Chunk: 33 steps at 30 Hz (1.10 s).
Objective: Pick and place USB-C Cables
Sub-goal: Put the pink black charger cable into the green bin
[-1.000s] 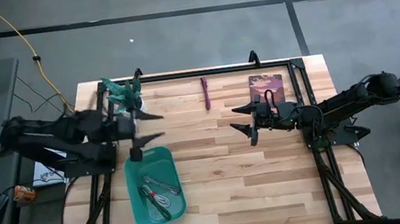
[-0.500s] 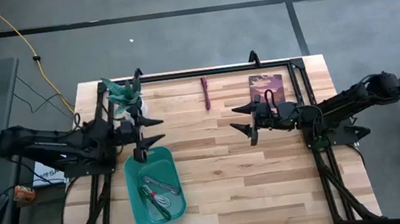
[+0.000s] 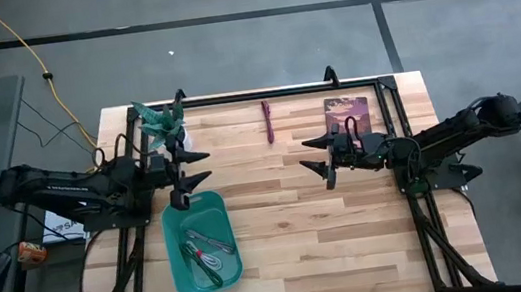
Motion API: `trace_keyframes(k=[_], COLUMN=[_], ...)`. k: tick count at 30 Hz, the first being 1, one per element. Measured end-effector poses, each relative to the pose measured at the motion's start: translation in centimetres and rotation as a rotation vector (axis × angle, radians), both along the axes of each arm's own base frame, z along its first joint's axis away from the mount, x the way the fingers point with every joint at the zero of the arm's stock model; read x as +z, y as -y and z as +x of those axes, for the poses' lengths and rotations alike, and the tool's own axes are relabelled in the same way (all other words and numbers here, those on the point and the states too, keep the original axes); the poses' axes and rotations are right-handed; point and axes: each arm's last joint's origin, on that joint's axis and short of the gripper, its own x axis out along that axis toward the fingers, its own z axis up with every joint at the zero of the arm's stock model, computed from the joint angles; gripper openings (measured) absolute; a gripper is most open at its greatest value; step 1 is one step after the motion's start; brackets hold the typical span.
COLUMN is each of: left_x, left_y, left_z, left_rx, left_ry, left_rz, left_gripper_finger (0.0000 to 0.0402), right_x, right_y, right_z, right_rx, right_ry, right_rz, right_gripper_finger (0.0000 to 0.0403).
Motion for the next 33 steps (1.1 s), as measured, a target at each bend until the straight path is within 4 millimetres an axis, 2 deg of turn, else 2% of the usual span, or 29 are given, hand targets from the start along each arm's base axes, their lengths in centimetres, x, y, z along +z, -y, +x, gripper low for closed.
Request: trace_keyframes(k=[3, 7, 12, 15, 19, 25, 30, 33], left_x=[0.0, 0.0, 0.0, 0.0, -0.1, -0.1, -0.1, -0.1], left_y=[0.0, 0.0, 0.0, 0.0, 0.0, 0.0, 0.0, 0.0], left_z=[0.0, 0.0, 0.0, 0.0, 0.0, 0.0, 0.0, 0.0], left_rx=[0.0, 0.0, 0.002, 0.003, 0.002, 0.002, 0.002, 0.002], left_ry=[0.0, -0.002, -0.002, -0.003, -0.007, -0.007, -0.007, -0.007], left_rz=[-0.005, -0.005, -0.005, -0.005, -0.005, -0.005, -0.006, -0.005], left_gripper_finger=[0.02, 0.02, 0.02, 0.02, 0.02, 0.02, 0.02, 0.02], right_x=[0.0, -0.1, 0.0, 0.0, -1.3, -4.7, -8.0, -9.1], right_y=[0.0, 0.4, 0.8, 1.4, 2.5, 4.5, 5.2, 5.4], right_z=[0.0, 0.1, 1.6, 3.5, 6.8, 11.6, 15.4, 17.4], right_rx=[-0.012, -0.161, -0.302, -0.395, -0.495, -0.661, -0.71, -0.723], right_ry=[0.013, 0.038, -0.027, -0.089, -0.226, -0.261, -0.312, -0.366], right_rz=[0.05, 0.155, 0.166, 0.211, 0.186, 0.241, 0.239, 0.223], right_gripper_finger=[0.0275, 0.0275, 0.0275, 0.0275, 0.0275, 0.0275, 0.0275, 0.0275])
